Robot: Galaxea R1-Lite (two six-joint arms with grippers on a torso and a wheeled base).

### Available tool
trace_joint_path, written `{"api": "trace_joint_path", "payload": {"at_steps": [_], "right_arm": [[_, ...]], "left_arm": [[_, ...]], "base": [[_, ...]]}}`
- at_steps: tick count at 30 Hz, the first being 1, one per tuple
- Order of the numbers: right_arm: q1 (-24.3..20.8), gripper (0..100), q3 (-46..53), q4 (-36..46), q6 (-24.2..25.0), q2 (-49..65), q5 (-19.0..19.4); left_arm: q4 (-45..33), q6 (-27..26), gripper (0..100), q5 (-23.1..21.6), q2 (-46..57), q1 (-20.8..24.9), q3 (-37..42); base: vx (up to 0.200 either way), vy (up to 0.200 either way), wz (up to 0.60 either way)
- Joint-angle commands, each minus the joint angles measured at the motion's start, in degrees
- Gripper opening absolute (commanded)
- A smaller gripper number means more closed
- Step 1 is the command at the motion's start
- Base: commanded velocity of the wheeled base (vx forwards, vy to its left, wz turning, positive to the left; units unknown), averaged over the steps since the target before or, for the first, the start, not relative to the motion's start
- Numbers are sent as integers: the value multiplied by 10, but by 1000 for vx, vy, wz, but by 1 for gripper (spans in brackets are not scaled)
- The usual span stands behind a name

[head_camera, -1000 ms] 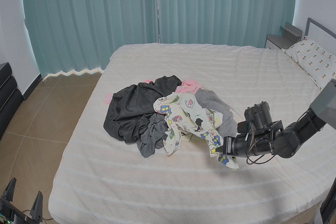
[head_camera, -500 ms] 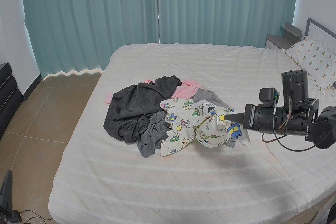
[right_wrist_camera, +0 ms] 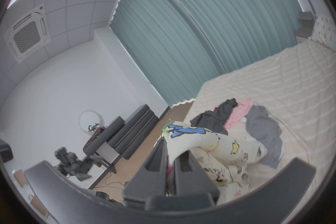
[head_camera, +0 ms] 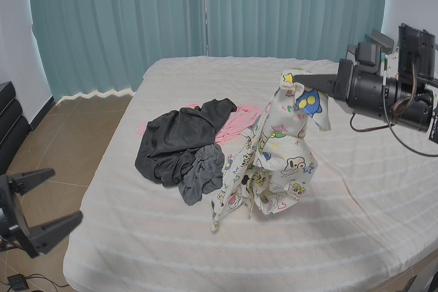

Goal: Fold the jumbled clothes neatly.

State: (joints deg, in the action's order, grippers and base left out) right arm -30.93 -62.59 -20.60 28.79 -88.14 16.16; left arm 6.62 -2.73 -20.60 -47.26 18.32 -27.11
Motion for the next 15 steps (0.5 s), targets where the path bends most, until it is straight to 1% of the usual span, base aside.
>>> {"api": "trace_joint_path", "payload": {"at_steps": [1, 5, 9, 11, 14, 15], "right_arm": [[-33, 0, -58, 18, -1, 22, 1], [-46, 0, -58, 19, -1, 27, 1], [-53, 0, -59, 19, -3, 26, 0], [-54, 0, -59, 19, -4, 25, 0], [-55, 0, -59, 19, -4, 25, 0], [-55, 0, -60, 19, -4, 25, 0]], "left_arm": [[48, -12, 100, -17, -173, 83, 3], [96, -11, 100, -16, -231, 98, 7], [131, -5, 100, -9, -253, 125, 7], [154, 21, 100, 20, -265, 160, 4], [210, 53, 100, 78, -289, 189, 1], [240, 65, 100, 103, -301, 198, 0]], "base": [[0, 0, 0], [0, 0, 0], [0, 0, 0], [0, 0, 0], [0, 0, 0], [0, 0, 0]]}}
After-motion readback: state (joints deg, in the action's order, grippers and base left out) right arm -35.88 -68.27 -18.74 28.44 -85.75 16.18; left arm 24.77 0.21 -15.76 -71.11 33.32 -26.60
